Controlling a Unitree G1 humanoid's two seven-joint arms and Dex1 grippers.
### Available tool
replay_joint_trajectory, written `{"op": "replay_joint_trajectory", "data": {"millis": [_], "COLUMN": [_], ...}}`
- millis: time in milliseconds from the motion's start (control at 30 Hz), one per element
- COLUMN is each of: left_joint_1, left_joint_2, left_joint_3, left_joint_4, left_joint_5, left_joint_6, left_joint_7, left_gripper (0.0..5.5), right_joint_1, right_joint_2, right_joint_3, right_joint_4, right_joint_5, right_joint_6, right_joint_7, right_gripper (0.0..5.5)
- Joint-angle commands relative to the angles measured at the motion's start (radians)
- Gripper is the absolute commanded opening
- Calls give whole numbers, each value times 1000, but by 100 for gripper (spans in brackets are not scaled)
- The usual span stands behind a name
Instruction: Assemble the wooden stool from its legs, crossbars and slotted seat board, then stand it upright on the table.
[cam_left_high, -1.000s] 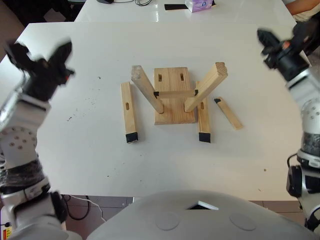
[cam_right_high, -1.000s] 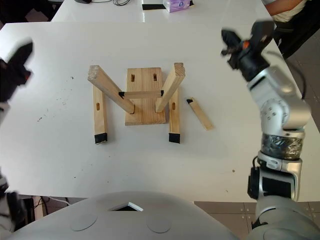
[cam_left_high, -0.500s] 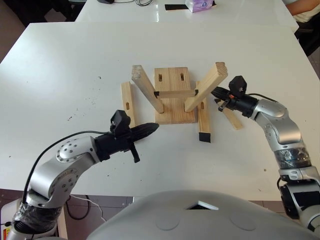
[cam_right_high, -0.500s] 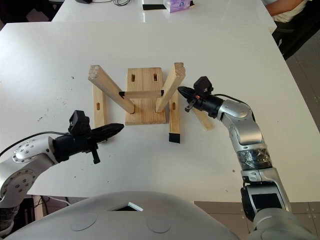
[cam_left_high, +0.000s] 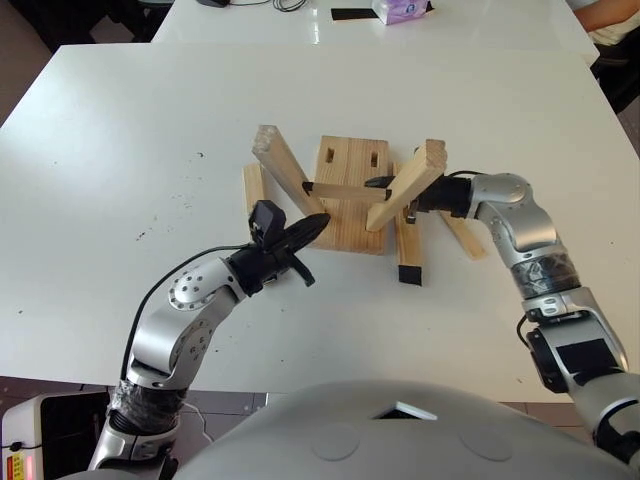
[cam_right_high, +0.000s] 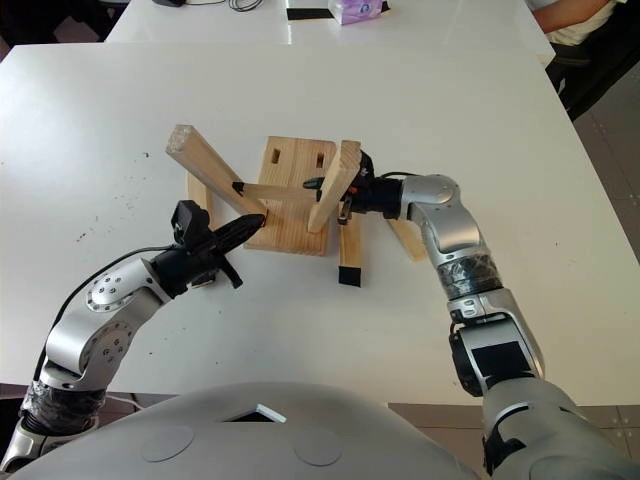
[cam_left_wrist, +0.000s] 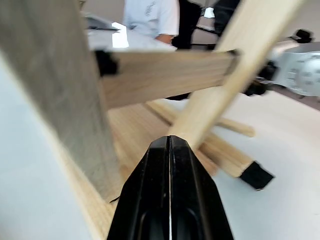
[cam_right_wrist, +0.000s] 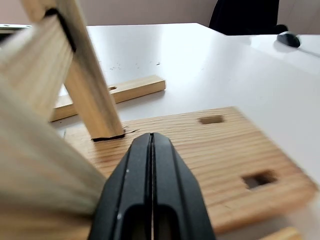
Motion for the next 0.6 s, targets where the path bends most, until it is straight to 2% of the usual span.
{"op": "replay_joint_trajectory", "data": {"millis": [33, 600], "left_joint_1": [-19, -241], "left_joint_2": [-9, 0], "left_joint_3": [27, 110], "left_joint_4": [37, 327], "left_joint_5": [44, 189], "left_joint_6": [-17, -124], "left_joint_7": [23, -16], "left_gripper": [0, 0], "right_joint_1": [42, 202], "right_joint_2": [41, 128], "right_joint_3": [11, 75], "right_joint_4": [-26, -212], "right_joint_5": [-18, -29], "right_joint_6": [15, 129], "right_joint_7": [-34, -131], "right_gripper": [2, 2]}}
